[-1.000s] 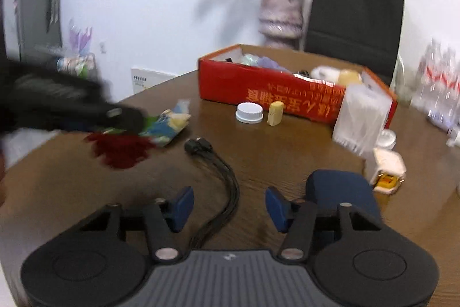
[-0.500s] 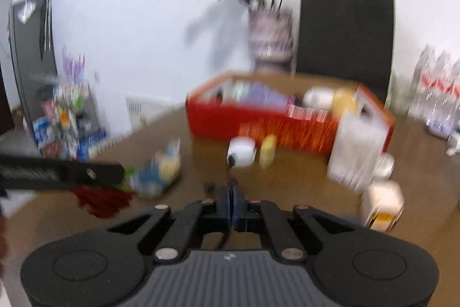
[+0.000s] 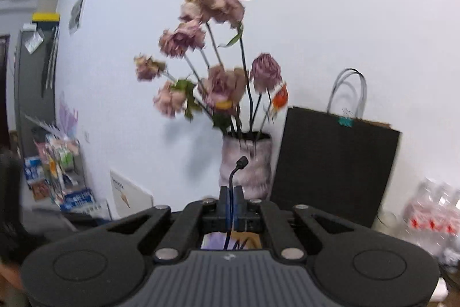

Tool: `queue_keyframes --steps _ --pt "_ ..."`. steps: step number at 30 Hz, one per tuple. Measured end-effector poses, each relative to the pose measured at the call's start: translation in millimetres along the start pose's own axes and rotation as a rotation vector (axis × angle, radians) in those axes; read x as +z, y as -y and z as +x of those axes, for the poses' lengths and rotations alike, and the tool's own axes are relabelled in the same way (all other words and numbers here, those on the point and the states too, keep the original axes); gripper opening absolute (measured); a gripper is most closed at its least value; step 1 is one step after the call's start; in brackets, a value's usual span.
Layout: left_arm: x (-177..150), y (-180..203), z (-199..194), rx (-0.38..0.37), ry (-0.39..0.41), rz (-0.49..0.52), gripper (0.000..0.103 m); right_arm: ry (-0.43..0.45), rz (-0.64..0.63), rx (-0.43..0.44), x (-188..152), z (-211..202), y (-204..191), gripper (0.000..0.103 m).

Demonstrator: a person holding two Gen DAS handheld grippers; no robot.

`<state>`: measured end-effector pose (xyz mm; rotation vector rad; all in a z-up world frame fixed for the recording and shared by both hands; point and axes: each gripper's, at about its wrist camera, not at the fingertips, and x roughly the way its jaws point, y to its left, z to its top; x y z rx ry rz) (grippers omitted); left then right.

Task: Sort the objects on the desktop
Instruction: 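Place the rose into the box with the left gripper while the right drops the cable there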

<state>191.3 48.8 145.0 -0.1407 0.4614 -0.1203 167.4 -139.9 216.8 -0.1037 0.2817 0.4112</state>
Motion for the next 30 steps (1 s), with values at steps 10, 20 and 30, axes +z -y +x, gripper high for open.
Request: queue_keyframes --steps 10,20,30 --pt "-36 1 150 0.145 -0.283 0.141 0.048 -0.425 0.038 -0.080 -97 197 77 0.001" --pt "6 -7 119 0.048 -0.254 0.077 0.088 -0.601 0.020 -0.152 -93 212 91 0.040" --pt "23 -14 67 0.137 -0.261 0.012 0.099 -0.568 0.044 -0.186 -50 149 88 0.069"
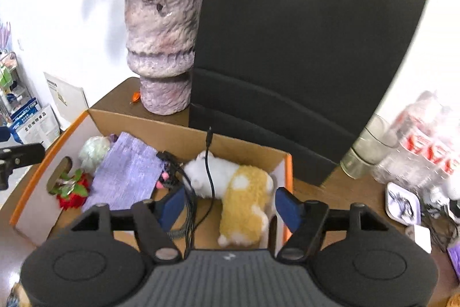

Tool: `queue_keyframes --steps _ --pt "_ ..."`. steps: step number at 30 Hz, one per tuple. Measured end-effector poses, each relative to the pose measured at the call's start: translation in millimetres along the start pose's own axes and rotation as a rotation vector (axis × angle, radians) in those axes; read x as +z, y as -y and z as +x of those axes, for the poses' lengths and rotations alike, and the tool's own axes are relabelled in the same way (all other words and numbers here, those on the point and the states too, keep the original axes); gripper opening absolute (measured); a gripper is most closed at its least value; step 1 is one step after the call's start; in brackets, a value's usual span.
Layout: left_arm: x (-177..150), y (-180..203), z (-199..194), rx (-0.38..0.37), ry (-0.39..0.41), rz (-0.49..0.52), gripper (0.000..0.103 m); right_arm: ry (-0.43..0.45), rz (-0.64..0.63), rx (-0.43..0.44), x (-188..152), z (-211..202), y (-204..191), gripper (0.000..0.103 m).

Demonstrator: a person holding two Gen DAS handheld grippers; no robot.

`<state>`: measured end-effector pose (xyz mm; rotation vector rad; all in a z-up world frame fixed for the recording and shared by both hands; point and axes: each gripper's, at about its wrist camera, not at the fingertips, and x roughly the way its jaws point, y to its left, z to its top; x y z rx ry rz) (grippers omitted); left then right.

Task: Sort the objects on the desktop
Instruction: 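Place the rose into the box with the left gripper while the right drops the cable there, then move the left gripper to the figurine while the right gripper grasps the navy case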

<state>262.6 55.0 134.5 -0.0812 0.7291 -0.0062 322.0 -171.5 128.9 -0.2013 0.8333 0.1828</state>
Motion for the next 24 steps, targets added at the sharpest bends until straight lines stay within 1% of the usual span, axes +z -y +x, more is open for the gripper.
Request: queue_keyframes --steps 3,6,8,10,13,14,17,18,19,20,21,24 --pt "-12 -2 -23 -0.007 0.010 0.011 0.103 0.035 0.030 -0.006 -16 -23 5 0.072" --pt "-28 0 -45 -0.010 0.034 0.019 0.103 0.078 0.042 -0.003 -37 -49 5 0.073" --pt "-42 -1 -61 -0.023 0.058 0.001 0.103 0.113 0.049 0.010 -54 -66 3 0.075" --pt "-62 1 -77 -0.034 0.090 -0.005 0.103 0.143 0.061 0.030 -73 -81 0 0.075" --pt "-95 3 -100 -0.042 0.142 0.030 0.103 0.204 0.073 0.044 -107 -102 -12 0.076" --pt "-106 2 -108 -0.047 0.164 0.036 0.103 0.228 0.079 0.043 -118 -109 -16 0.077" --pt "-139 -3 -126 -0.038 0.204 0.009 0.103 0.282 0.098 0.024 -152 -124 -27 0.077" --pt "-150 -3 -132 -0.038 0.232 0.011 0.103 0.290 0.100 0.020 -162 -129 -30 0.078" --pt "-166 -2 -138 -0.033 0.276 0.019 0.103 0.297 0.102 0.018 -174 -132 -35 0.079" --pt "-178 0 -142 -0.027 0.299 0.032 0.103 0.301 0.102 0.021 -185 -134 -38 0.079" --pt "-192 3 -145 -0.021 0.306 0.052 0.103 0.302 0.098 0.027 -197 -136 -43 0.081" --pt "-229 11 -146 0.018 0.261 0.074 0.103 0.276 0.079 0.029 -230 -138 -56 0.082"
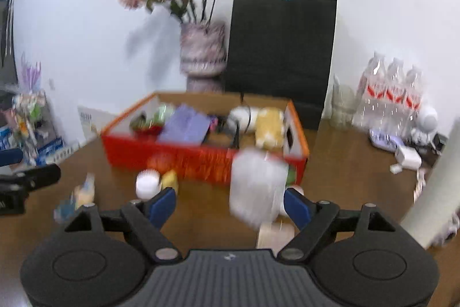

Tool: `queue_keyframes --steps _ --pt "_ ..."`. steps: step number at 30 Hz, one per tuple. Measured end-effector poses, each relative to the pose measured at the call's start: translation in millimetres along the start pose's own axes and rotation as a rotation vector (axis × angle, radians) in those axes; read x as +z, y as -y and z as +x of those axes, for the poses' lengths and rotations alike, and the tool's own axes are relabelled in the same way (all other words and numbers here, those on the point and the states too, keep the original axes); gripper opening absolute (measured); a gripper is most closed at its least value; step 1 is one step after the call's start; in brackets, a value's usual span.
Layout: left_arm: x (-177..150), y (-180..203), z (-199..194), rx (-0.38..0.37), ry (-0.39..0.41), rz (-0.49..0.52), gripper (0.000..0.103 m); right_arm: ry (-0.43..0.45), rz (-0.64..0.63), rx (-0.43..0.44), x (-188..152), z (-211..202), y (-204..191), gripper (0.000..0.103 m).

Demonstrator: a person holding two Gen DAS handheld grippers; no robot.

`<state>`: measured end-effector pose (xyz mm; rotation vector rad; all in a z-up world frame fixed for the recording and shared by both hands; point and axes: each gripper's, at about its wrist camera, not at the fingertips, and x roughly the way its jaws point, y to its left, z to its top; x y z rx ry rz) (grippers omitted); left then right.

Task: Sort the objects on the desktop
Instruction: 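Move the left gripper to the figurine while the right gripper grasps the navy case, then carry the figurine into the box with the left gripper while the right carries the navy case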

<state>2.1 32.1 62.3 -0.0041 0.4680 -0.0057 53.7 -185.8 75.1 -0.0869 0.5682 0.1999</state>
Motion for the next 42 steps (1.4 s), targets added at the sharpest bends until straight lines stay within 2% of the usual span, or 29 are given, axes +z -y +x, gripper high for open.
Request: queue_keyframes --steps 4,8,12,18,20,21,23,25,29,30,31,36,42 --pt "-34 2 -9 0.025 -0.055 -0.020 0.103 -0.041 -0.033 -0.018 -35 -10 -11 0.082" --pt "-48 -7 -7 0.050 -0.080 -0.048 0.102 -0.071 0.025 -0.026 -61 -15 -10 0.083" --pt "-42 -12 9 0.063 -0.104 -0.079 0.095 -0.105 0.052 -0.037 -75 -11 -9 0.083" --pt "-25 -15 40 0.065 -0.121 -0.099 0.089 -0.133 0.039 -0.017 -75 -7 -14 0.082" --pt "-21 -17 50 0.054 -0.134 -0.116 0.085 -0.145 0.031 -0.004 -76 -4 -18 0.078" --pt "-20 -18 56 0.048 -0.142 -0.120 0.081 -0.153 0.028 0.005 -76 -2 -19 0.070" --pt "-17 -19 66 0.044 -0.161 -0.131 0.072 -0.166 0.015 -0.001 -76 2 -22 0.064" --pt "-17 -21 76 0.041 -0.192 -0.142 0.048 -0.158 0.005 0.021 -74 3 -24 0.061" --pt "-18 -21 79 0.040 -0.223 -0.155 0.036 -0.144 0.033 0.054 -70 7 -26 0.059" --pt "-19 -20 78 0.030 -0.228 -0.160 0.025 -0.141 0.032 0.053 -69 7 -28 0.058" --pt "-21 -20 74 0.007 -0.233 -0.171 0.010 -0.140 0.031 0.055 -68 8 -28 0.058" --pt "-27 -7 48 -0.046 -0.222 -0.166 0.008 -0.102 0.040 0.077 -59 3 -29 0.057" --pt "5 2 19 -0.127 -0.107 -0.153 0.009 -0.015 0.095 0.127 -31 -12 -21 0.057"
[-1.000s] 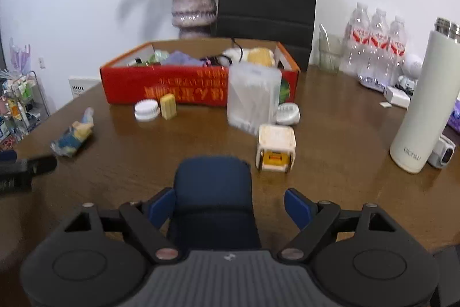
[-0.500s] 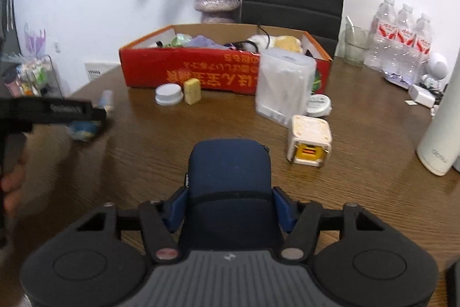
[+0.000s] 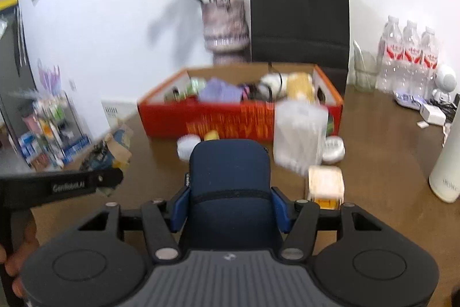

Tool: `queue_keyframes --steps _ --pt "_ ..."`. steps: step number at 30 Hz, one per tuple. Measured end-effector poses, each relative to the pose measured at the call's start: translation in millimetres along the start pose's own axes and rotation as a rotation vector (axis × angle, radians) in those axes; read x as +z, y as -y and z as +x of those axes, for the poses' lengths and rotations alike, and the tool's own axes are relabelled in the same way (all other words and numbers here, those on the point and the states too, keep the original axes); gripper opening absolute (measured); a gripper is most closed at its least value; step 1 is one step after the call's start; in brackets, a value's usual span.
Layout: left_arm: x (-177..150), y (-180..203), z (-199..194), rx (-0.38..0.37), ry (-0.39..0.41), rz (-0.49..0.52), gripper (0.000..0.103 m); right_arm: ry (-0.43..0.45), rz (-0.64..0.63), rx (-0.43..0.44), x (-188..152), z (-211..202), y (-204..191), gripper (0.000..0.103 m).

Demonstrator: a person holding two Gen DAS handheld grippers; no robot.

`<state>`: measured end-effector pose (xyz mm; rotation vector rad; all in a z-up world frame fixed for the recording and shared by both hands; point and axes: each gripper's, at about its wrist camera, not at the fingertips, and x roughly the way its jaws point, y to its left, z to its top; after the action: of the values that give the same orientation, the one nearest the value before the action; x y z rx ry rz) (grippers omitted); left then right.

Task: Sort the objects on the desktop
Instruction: 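Carry the figurine into the box with the left gripper while the right carries the navy case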

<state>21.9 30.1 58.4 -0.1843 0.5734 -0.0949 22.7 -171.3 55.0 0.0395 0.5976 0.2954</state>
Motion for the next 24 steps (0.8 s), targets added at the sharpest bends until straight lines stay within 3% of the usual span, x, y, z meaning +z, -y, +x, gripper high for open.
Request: queue_keyframes --steps 7,10,14,17,20,22,23,24 --pt "77 16 20 -0.092 0.077 0.013 0.009 0.110 -0.009 0.026 74 6 9 0.057" --pt "123 17 54 -0.155 0.033 -0.022 0.009 0.115 -0.025 0.025 122 27 12 0.058" --pt "168 27 127 -0.104 -0.070 0.001 0.009 0.013 -0.038 0.006 185 90 14 0.058" --pt "188 24 186 -0.063 -0.167 -0.033 0.009 -0.108 0.006 -0.001 214 152 27 0.058" --pt "195 20 232 0.002 -0.212 -0.003 0.011 -0.195 0.051 -0.037 230 205 38 0.057" --pt "192 9 254 0.025 -0.244 -0.040 0.024 -0.249 0.078 -0.045 232 236 46 0.057" --pt "192 3 261 0.037 -0.260 -0.066 0.041 -0.276 0.103 -0.041 231 249 50 0.057" --pt "190 -5 264 0.042 -0.268 -0.096 0.051 -0.301 0.123 -0.036 230 262 54 0.057"
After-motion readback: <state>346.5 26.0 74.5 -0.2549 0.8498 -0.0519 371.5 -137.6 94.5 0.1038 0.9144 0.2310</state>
